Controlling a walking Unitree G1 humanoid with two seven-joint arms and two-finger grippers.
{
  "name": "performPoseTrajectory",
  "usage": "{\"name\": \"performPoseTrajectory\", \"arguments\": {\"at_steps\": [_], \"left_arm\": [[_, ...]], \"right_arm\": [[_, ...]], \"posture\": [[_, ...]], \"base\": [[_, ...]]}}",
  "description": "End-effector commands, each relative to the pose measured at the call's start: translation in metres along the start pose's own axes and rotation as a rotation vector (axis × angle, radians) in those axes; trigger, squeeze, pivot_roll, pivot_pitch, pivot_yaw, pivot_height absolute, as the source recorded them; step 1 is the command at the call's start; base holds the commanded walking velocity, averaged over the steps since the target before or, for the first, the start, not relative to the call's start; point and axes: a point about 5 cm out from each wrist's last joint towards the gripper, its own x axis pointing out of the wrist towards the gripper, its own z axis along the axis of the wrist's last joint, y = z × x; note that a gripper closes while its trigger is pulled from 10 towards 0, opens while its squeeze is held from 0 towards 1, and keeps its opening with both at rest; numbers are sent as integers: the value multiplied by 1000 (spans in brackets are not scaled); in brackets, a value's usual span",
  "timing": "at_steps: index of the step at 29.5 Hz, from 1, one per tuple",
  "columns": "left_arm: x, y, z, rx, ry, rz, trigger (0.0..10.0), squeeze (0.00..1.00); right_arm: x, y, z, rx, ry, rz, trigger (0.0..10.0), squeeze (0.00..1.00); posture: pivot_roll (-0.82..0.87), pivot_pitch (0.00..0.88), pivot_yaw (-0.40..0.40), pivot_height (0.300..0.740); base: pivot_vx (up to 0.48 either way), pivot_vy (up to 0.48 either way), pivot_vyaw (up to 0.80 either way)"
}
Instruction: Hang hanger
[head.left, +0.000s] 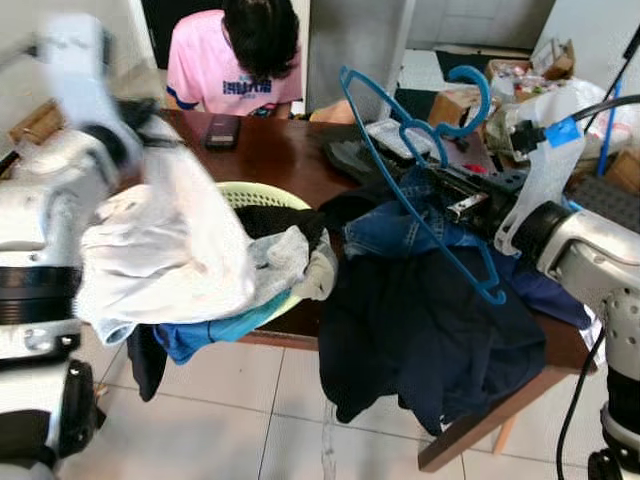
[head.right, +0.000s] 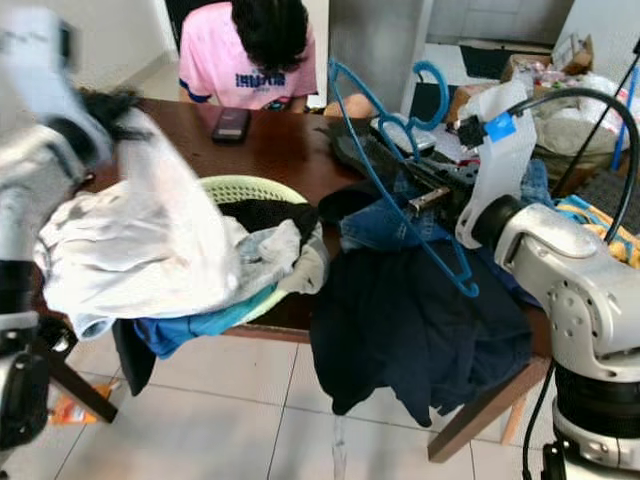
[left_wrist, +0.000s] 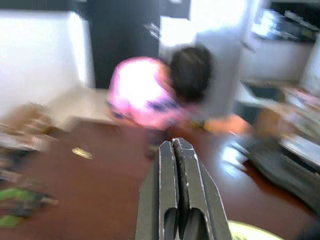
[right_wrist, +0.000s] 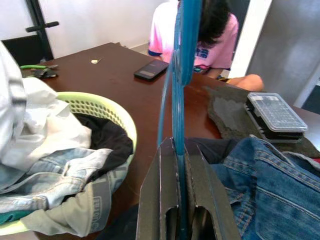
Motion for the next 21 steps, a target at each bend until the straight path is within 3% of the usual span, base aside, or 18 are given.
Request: {"name": "performPoseTrajectory", "arguments": {"at_steps": [1,6,7,10,12,14,15,16,18,21], "left_arm": [[-8,14,20,66,-110,115,0,0],[-11,14,23,85,-148,151,0,0],[-19,-14,22,138,-204,86,0,0],[-19,-14,22,138,-204,86,0,0],[-26,-46,13,133,-207,-39,0,0],[-26,-46,13,133,-207,-39,0,0],[-31,-62,4,100,-178,-106,0,0],[-31,-62,4,100,-178,-106,0,0],[-48,-96,-29,-14,-19,-279,0,0],[-54,-104,-39,-53,33,-317,0,0]], "right_arm": [[0,-1,3,-5,-21,-2,10000,0],[0,-1,3,-5,-21,-1,10000,0],[2,1,3,-3,-24,9,10000,0],[2,1,3,-3,-24,9,10000,0],[3,2,3,-3,-25,15,10000,0],[3,2,3,-3,-25,15,10000,0],[3,2,3,-3,-24,16,10000,0],[3,2,3,-3,-24,16,10000,0],[2,2,2,-4,-21,14,10000,0],[2,1,2,-3,-19,13,10000,0]], "posture": [[4,85,-12,740],[4,85,-12,740],[5,81,-12,740],[5,81,-12,740],[7,79,-11,740],[7,79,-11,740],[7,79,-11,740],[7,79,-11,740],[4,86,-11,740],[5,88,-11,740]], "base": [[0,0,0],[0,0,0],[0,0,0],[0,0,0],[0,0,0],[0,0,0],[0,0,0],[0,0,0],[0,0,0],[0,0,0]]}}
